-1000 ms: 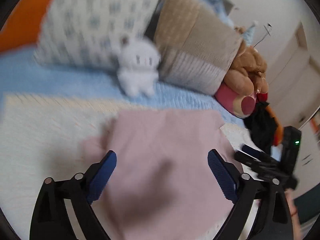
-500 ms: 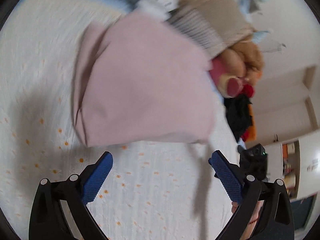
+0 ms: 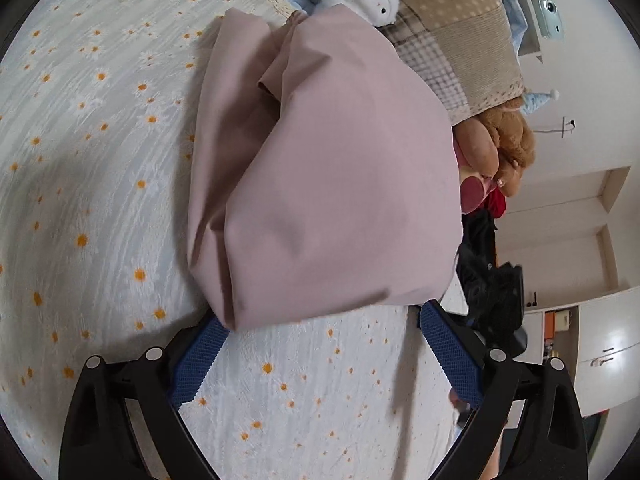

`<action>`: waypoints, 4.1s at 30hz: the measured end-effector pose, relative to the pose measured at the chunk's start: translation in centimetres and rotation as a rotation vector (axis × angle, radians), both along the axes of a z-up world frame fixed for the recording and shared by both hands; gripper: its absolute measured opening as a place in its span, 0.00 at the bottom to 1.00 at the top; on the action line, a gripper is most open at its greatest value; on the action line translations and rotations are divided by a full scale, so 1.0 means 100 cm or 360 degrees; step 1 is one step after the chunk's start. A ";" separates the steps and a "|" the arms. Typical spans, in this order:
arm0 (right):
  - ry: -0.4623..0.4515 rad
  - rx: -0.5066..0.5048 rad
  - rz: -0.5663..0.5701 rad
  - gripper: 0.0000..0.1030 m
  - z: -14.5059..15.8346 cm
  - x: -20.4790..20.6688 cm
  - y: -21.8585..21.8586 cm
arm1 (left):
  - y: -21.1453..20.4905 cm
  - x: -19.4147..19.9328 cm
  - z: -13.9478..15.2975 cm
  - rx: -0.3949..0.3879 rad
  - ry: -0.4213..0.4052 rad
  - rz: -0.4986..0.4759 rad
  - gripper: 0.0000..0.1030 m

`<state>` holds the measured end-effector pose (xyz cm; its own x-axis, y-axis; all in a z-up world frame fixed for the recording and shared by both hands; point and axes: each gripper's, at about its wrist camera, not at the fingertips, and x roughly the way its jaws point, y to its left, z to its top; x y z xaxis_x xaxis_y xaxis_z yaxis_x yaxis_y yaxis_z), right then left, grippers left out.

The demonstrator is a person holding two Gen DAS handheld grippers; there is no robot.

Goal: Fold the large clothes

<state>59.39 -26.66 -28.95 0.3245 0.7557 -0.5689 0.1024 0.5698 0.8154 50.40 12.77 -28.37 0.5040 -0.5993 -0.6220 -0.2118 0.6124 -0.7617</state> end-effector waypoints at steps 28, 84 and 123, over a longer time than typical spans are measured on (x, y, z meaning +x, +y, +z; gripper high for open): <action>-0.0504 -0.0680 0.0161 0.47 0.033 0.021 0.076 | -0.014 0.079 0.030 0.0517 -0.0130 -0.0046 0.61; -0.1362 -0.0757 0.1239 0.41 0.033 -0.442 0.534 | 0.319 -0.534 0.028 0.0927 -0.0340 0.0659 0.39; -0.1769 -0.0572 0.1045 0.96 0.120 -0.441 0.498 | 0.277 -0.499 0.125 0.1575 -0.0577 0.0946 0.97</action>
